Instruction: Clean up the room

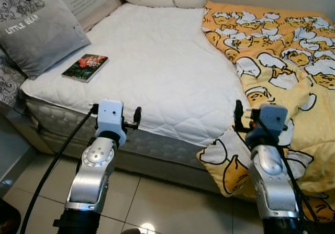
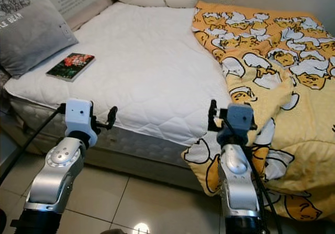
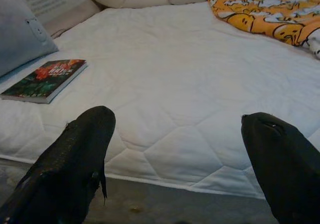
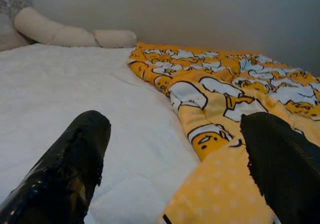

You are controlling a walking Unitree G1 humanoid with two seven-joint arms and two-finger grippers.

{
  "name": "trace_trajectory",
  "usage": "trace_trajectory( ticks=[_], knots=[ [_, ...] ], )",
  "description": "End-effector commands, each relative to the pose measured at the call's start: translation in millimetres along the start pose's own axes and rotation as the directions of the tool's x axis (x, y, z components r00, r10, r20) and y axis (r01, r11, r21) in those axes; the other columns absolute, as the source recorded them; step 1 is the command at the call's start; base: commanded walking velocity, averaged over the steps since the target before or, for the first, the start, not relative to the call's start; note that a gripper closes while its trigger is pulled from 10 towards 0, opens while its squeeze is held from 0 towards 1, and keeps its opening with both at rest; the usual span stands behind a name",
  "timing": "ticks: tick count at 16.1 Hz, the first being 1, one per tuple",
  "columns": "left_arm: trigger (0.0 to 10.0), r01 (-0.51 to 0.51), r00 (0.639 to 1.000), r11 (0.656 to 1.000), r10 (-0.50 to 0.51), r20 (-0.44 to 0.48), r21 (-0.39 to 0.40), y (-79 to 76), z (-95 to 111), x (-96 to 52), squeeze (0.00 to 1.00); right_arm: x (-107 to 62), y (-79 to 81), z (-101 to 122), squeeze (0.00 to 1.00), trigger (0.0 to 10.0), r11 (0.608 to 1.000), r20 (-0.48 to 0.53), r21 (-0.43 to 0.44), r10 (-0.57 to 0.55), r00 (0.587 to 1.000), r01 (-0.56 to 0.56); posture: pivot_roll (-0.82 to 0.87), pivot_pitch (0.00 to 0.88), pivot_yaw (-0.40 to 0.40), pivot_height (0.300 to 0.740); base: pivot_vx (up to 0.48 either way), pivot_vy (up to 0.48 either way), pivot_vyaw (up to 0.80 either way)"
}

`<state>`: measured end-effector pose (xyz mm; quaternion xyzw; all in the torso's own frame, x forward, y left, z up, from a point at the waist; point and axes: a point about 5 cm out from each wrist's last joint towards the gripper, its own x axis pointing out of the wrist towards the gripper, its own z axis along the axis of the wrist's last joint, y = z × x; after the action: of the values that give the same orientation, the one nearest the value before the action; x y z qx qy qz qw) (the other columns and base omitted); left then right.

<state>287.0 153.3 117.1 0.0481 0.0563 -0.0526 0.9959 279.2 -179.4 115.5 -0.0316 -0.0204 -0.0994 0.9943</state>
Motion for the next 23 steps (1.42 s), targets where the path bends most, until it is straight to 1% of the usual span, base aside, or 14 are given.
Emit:
trace_trajectory(
  ticks=[1, 3, 5, 6, 7, 10, 11, 13, 16, 18, 23],
  knots=[
    [10.0, 0.0, 1.0, 1.0, 0.0, 0.019, -0.01, 1.9, 3.5, 0.5, 0.9, 2.5, 1.9, 2.2, 1.0, 10.0, 1.0, 0.001, -0.007, 0.013, 1.0, -0.013, -0.01, 0.0, 0.013, 0.74, 0.274, 0.0, 0.0],
    [10.0, -0.001, 1.0, 1.0, 0.001, 0.018, -0.012, 1.5, 2.9, 0.4, 0.89, 1.2, 3.9, -4.7, 1.0, 10.0, 0.999, -0.078, 0.003, 0.044, 0.996, -0.044, -0.01, 0.0, 0.01, 0.74, 0.292, 0.0, 0.0],
    [10.0, -0.018, 1.0, 1.0, 0.018, 0.007, -0.012, 2.8, 1.2, 1.0, 0.89, -0.5, 7.2, -9.1, 1.0, 10.0, 0.996, -0.112, 0.022, 0.087, 0.99, -0.085, -0.01, 0.0, 0.008, 0.74, 0.296, 0.0, 0.0],
    [10.0, -0.018, 1.0, 1.0, 0.018, 0.006, -0.012, 3.2, 0.9, 1.2, 0.89, -0.7, 8.0, -12.1, 1.0, 10.0, 0.994, -0.139, 0.053, 0.097, 0.986, -0.09, -0.01, 0.0, 0.008, 0.74, 0.292, 0.0, -0.66],
    [10.0, -0.016, 1.0, 1.0, 0.016, 0.006, -0.012, 3.8, 0.9, 1.2, 0.89, -0.4, 7.4, -16.0, 1.0, 10.0, 0.994, -0.178, 0.065, 0.098, 0.979, -0.087, -0.01, 0.0, 0.008, 0.74, 0.289, 0.0, -0.74],
    [10.0, -0.013, 1.0, 1.0, 0.013, 0.009, -0.007, 3.9, 1.3, 1.9, 0.89, 0.9, 6.9, -14.1, 1.0, 10.0, 0.994, -0.168, 0.049, 0.101, 0.981, -0.094, -0.01, 0.0, 0.008, 0.74, 0.292, 0.0, -0.77],
    [10.0, -0.013, 1.0, 1.0, 0.013, 0.012, -0.003, 4.0, 2.2, 2.2, 0.9, 1.5, 6.4, -13.3, 0.0, 10.0, 0.995, -0.167, 0.035, 0.096, 0.981, -0.092, -0.01, 0.0, 0.005, 0.74, 0.292, 0.0, 0.0],
    [10.0, -0.015, 1.0, 1.0, 0.015, 0.016, 0.0, 5.2, 3.3, 2.3, 0.9, 2.8, 7.8, -13.6, 0.0, 10.0, 0.995, -0.175, 0.016, 0.101, 0.979, -0.1, 0.0, 0.0, -0.003, 0.74, 0.291, 0.0, 0.0],
    [10.0, -0.027, 0.999, 1.0, 0.027, 0.023, 0.009, 8.0, 4.7, 3.4, 0.89, 4.1, 12.6, -14.4, 0.0, 10.0, 0.991, -0.179, 0.032, 0.131, 0.975, -0.127, 0.01, 0.0, -0.008, 0.74, 0.294, 0.0, 0.0],
    [10.0, -0.031, 0.999, 0.999, 0.031, 0.028, 0.009, 9.3, 6.0, 3.8, 0.89, 4.7, 13.3, -13.9, 0.0, 10.0, 0.991, -0.175, 0.024, 0.131, 0.976, -0.129, 0.01, 0.0, -0.008, 0.74, 0.292, 0.0, 0.0],
    [10.0, -0.021, 0.999, 1.0, 0.02, 0.03, 0.008, 7.6, 4.3, 2.9, 0.9, 3.8, 15.3, -15.1, 0.0, 10.0, 0.989, -0.18, 0.01, 0.149, 0.972, -0.15, 0.01, 0.0, -0.009, 0.74, 0.306, 0.0, 0.0]
  ],
)
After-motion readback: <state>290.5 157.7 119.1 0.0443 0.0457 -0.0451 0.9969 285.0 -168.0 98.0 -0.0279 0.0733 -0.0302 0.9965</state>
